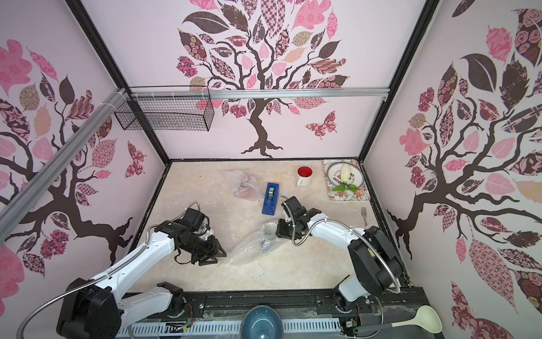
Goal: Wrap mugs in bubble wrap
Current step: Wrap the mug in bubble wrap.
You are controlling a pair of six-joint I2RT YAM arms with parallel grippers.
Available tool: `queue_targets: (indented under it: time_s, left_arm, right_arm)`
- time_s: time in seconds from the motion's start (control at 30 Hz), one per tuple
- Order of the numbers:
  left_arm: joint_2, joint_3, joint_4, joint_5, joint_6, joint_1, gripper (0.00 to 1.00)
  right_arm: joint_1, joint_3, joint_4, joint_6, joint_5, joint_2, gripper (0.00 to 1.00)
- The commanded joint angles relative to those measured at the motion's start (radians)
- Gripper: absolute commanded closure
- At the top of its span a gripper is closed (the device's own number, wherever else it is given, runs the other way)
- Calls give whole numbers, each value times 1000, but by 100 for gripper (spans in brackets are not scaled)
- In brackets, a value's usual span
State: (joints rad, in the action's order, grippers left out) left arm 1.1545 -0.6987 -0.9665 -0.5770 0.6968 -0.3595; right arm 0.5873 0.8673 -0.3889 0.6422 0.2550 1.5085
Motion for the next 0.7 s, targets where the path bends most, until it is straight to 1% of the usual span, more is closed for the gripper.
queue_targets:
  time_s: [0.0,0.07,0.1,0.23,0.3,0.47,0.6,0.67]
  left_arm:
    - [-12,66,87,-108,56,5,52]
    - [-13,112,133,-138,75,5,52]
    - [-9,127,134,-132,75,5,52]
    - [28,143,183,-161,72,5,52]
    - [56,143,195,-146,66,5,52]
    - [116,148,261,-154,72,4,53]
    - [144,156,305,-173,75,-9,61]
    - [156,148,314,-179,73,-22,79]
  right_arm:
    - [1,25,-64,-16,-35,32,64]
    - [1,25,-58,-16,-31,31,64]
    - [0,28,-59,-17,-31,32,64]
    - [1,30,-60,-18,-28,33,64]
    - [2,27,-55,-18,-23,30,64]
    - [2,24,-50,-11,-20,32,64]
    - [3,26,-50,-7,-19,35,65]
    - [2,23,-44,-3,-20,36,67]
